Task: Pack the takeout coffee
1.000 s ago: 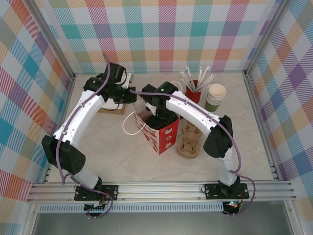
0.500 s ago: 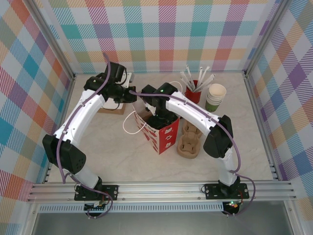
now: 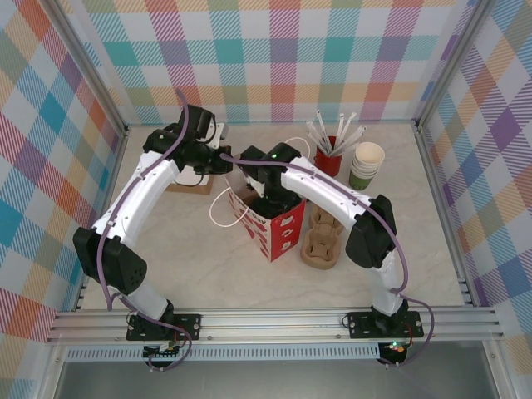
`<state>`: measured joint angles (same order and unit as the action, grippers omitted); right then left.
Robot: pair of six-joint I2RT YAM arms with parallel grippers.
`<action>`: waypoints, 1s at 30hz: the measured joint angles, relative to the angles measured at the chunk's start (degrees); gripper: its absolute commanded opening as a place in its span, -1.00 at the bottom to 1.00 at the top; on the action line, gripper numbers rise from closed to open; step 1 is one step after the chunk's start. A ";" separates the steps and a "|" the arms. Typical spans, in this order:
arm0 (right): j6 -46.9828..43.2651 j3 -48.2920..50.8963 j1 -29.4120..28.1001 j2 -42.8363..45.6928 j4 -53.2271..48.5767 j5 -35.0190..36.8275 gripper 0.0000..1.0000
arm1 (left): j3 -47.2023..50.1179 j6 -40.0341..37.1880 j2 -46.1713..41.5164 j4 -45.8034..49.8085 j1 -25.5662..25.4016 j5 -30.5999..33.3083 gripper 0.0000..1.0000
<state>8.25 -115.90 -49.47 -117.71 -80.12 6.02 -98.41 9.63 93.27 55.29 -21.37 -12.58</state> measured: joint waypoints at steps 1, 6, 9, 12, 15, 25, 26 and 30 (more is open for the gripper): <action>-0.02 0.22 0.00 0.00 0.13 0.00 0.60 | 0.00 0.00 0.00 0.02 0.00 0.00 -0.88; -0.04 1.53 0.28 0.00 1.18 0.00 0.59 | 0.00 0.00 0.00 0.02 0.00 0.07 -0.88; -0.15 2.62 0.52 0.00 1.77 0.00 0.60 | 0.00 0.00 0.00 0.02 0.00 0.17 -0.88; -0.17 3.34 0.70 0.00 2.36 0.00 0.60 | 0.00 0.00 0.00 0.02 0.00 0.17 -0.88; -0.20 3.85 0.81 0.00 2.97 0.00 0.60 | 0.00 0.00 0.00 0.02 0.02 0.20 -0.88; -0.26 5.51 1.09 0.46 4.48 -0.63 0.59 | 0.00 0.00 0.00 0.02 0.02 0.17 -0.88; -0.28 5.77 1.14 0.57 4.68 -0.68 0.59 | 0.00 0.00 0.00 0.02 0.00 0.17 -0.88; -0.42 6.32 1.14 0.87 5.16 -0.72 0.60 | 0.00 0.00 0.00 0.02 0.00 0.15 -0.88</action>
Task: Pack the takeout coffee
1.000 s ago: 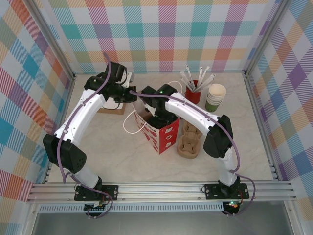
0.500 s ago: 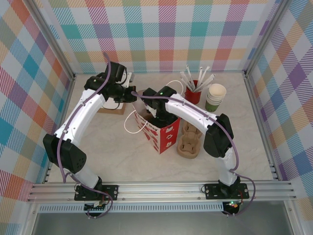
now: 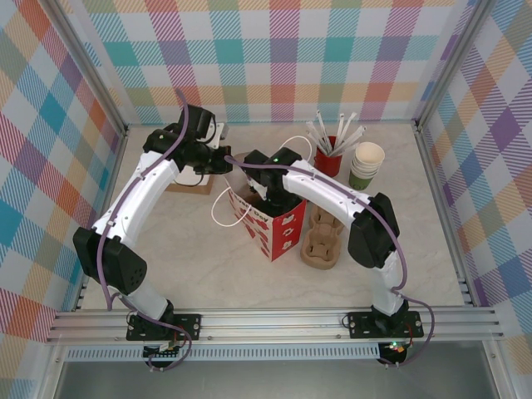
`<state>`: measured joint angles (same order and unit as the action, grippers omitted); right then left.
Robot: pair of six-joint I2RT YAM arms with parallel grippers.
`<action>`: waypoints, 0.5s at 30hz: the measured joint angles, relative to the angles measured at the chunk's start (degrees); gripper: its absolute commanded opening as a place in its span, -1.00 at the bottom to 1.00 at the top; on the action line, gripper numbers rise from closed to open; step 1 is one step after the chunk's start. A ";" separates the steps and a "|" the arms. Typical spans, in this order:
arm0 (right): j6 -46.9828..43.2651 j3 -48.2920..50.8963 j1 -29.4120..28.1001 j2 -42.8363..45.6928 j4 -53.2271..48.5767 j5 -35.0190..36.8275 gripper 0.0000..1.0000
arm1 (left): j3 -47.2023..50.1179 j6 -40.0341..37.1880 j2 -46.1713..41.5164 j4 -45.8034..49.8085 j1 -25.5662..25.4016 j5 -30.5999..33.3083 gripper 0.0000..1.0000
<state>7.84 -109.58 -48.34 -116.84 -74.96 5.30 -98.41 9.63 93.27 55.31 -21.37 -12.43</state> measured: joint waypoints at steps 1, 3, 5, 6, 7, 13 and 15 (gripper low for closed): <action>0.00 0.04 0.00 0.02 0.04 -0.07 0.59 | 0.00 0.00 0.00 0.00 0.00 0.00 -0.88; 0.00 0.15 0.04 0.04 0.17 -0.17 0.59 | 0.00 0.00 0.00 0.00 0.00 0.02 -0.88; 0.00 0.37 0.15 0.15 0.37 -0.35 0.59 | 0.00 0.00 0.00 0.00 0.00 0.02 -0.88; -0.04 0.44 0.20 0.22 0.42 -0.39 0.59 | 0.00 0.00 0.00 0.00 0.00 0.02 -0.88; -0.09 0.55 0.26 0.26 0.46 -0.55 0.59 | 0.00 0.00 0.00 0.00 0.00 0.02 -0.88; -0.24 0.85 0.37 0.48 0.66 -0.79 0.59 | 0.00 0.00 0.00 0.00 0.00 0.00 -0.88; -0.24 0.94 0.37 0.52 0.76 -0.79 0.59 | 0.00 0.00 0.00 0.00 0.00 0.00 -0.88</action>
